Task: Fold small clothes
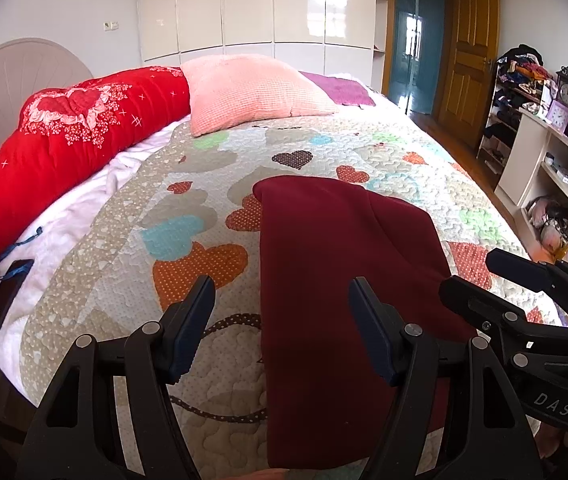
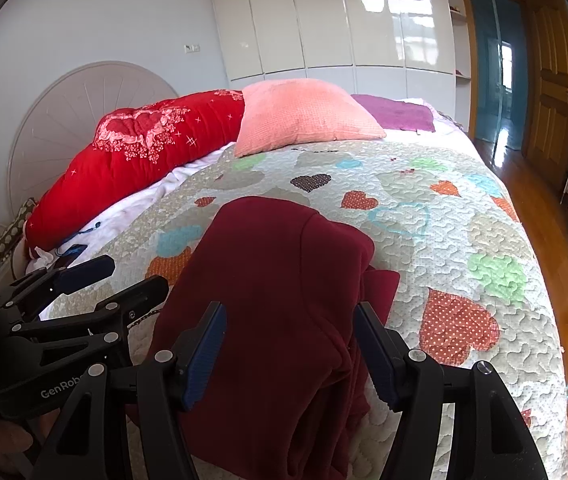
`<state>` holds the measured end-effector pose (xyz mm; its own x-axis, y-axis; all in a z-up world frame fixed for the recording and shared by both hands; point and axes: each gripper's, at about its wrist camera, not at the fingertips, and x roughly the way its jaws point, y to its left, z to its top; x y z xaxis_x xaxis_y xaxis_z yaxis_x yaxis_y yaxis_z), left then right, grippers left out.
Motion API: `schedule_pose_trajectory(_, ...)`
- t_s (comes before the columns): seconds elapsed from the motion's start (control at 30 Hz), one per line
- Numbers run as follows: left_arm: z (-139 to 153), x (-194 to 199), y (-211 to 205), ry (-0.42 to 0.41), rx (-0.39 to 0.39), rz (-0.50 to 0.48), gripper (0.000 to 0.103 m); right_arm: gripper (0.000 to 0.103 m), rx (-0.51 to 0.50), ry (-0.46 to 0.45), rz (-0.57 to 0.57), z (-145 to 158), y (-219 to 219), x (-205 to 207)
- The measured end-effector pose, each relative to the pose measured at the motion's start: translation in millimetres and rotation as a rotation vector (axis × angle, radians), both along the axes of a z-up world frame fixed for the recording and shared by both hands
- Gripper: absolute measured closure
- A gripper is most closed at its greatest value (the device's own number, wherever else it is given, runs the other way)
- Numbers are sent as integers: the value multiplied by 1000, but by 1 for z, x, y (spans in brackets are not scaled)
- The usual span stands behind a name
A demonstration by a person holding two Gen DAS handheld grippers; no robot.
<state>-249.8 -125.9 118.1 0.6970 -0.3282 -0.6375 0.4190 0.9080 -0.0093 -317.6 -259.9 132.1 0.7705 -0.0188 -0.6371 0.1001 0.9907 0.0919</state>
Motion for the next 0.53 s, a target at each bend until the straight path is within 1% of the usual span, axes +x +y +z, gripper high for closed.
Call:
schedule_pose_trajectory(0.27, -1, 0, 0, -1, -1, -7, 34, 40, 0, 2, 0, -2, 0, 1)
schedule_pose_trajectory(0.43, -4, 2, 0, -14, -19, -25, 34, 40, 9, 14, 1, -6, -2, 3)
schedule_pose_trajectory(0.53, -8, 9, 1, 7, -16, -25, 34, 40, 16, 13, 0, -9, -5, 4)
